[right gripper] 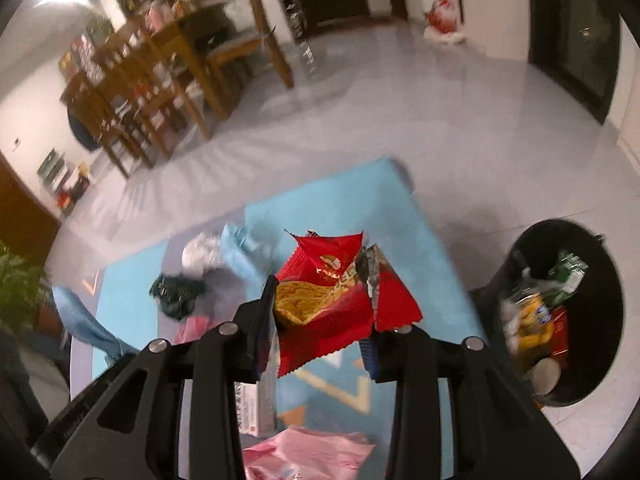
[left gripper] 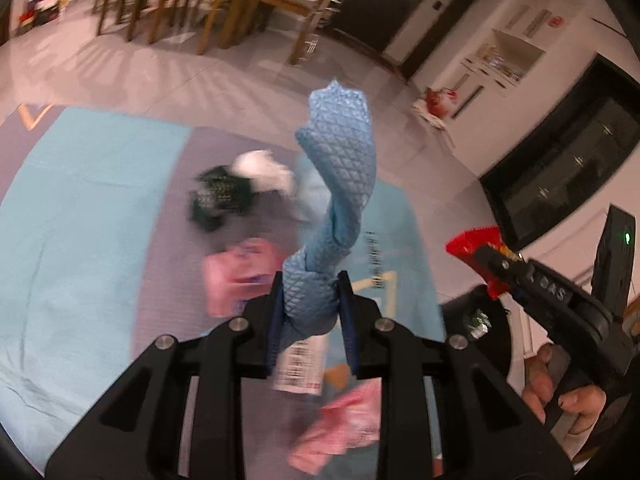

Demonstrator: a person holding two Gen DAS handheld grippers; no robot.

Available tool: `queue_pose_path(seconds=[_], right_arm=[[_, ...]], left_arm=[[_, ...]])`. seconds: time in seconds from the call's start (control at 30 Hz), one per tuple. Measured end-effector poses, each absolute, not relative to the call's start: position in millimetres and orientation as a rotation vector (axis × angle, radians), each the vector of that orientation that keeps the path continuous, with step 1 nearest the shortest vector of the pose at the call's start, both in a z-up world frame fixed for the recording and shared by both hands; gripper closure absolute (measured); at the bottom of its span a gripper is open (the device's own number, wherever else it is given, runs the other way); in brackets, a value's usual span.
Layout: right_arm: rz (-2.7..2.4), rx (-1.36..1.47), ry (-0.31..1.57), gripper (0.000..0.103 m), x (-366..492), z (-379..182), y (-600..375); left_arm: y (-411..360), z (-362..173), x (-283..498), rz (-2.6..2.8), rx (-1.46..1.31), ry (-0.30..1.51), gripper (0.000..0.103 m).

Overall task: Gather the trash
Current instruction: 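Carry the cloth and snack bag over the bin and release both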

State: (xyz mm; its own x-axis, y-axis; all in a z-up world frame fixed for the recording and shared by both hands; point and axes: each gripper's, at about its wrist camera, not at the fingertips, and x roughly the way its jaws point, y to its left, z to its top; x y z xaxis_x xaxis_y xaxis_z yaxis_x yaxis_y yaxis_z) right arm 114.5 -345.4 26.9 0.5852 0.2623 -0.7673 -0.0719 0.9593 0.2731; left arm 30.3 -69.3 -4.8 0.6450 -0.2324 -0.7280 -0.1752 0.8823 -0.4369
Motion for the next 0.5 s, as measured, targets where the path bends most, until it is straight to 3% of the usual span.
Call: queue_pose_path(seconds=[0.23, 0.5], right_arm=[[0.030, 0.245, 0.884, 0.066, 119.8, 41.5, -411.0], [-0.110, 0.340, 0.866, 0.066, 112.9, 43.6, -496.9]], left_arm=[[-147.8, 17.7, 60.0, -0.141, -0.399, 0.847, 0.077], [-239.6, 6.0, 97.2, -0.278, -0.348, 0.903, 0.077]])
